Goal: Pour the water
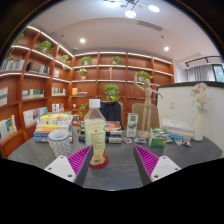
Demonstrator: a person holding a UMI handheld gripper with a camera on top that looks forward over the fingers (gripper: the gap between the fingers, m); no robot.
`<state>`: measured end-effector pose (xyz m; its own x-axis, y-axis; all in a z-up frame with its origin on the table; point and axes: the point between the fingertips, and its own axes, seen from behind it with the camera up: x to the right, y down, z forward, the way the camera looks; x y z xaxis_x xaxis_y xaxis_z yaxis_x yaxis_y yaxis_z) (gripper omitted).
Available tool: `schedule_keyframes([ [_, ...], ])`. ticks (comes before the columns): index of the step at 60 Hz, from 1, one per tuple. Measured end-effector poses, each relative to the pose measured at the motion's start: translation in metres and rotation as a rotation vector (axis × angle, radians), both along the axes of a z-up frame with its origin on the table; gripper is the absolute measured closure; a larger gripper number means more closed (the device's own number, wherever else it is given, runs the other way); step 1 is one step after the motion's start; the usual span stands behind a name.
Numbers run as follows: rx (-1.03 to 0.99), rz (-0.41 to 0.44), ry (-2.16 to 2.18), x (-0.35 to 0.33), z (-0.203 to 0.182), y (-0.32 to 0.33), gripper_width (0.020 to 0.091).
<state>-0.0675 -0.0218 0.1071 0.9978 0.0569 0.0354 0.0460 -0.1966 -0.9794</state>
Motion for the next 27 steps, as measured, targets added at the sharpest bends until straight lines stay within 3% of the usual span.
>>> schedule_keyframes([
  [27, 0.059, -0.112, 0.055, 0.046, 0.028, -0.038, 0.0301],
])
